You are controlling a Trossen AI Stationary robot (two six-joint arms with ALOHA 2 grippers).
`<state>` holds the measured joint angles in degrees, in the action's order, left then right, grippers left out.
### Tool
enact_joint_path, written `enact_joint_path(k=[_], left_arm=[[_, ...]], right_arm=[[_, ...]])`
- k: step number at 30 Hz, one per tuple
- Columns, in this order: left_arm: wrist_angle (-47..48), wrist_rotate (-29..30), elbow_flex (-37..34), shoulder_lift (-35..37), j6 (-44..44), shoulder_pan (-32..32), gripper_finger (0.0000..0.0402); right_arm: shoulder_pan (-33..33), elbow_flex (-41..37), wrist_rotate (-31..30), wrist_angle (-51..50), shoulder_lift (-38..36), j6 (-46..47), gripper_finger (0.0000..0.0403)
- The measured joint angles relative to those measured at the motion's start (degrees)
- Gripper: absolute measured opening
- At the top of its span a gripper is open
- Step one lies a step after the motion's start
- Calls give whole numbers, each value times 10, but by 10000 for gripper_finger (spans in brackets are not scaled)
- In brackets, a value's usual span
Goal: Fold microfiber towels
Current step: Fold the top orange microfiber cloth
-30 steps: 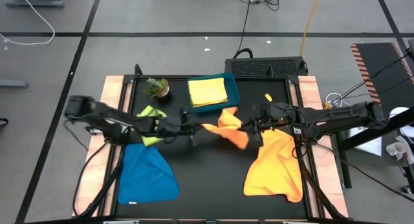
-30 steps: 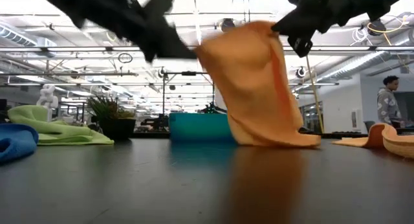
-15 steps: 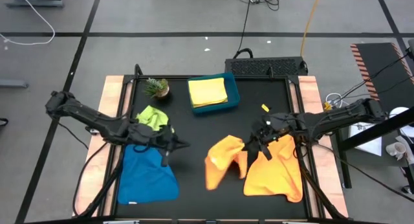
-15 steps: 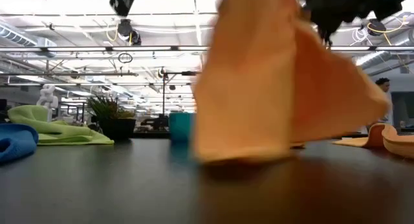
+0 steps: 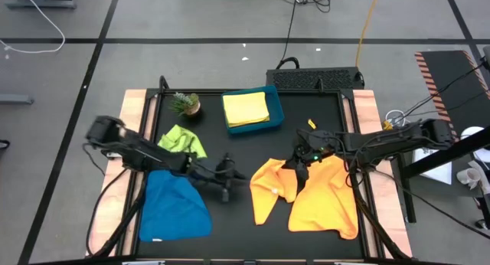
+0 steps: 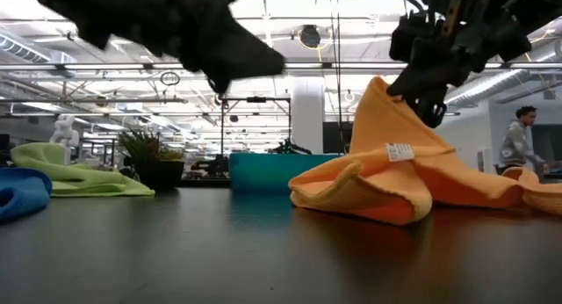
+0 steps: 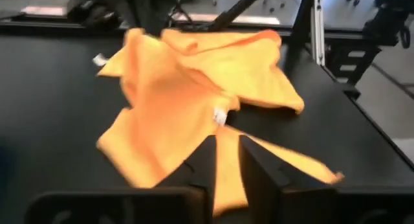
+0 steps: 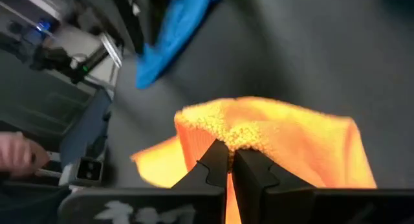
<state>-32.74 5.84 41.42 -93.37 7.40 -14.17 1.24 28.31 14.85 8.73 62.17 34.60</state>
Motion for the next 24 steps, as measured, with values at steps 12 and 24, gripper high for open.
enact_joint_path(k=[12, 24], left_arm=[[1, 76, 171, -197, -56, -3, 278], [139, 167, 290, -263, -60, -3, 298]], right_arm=[[34, 0, -72, 37, 22, -10, 2], [63, -1, -78, 55, 44, -24, 2]])
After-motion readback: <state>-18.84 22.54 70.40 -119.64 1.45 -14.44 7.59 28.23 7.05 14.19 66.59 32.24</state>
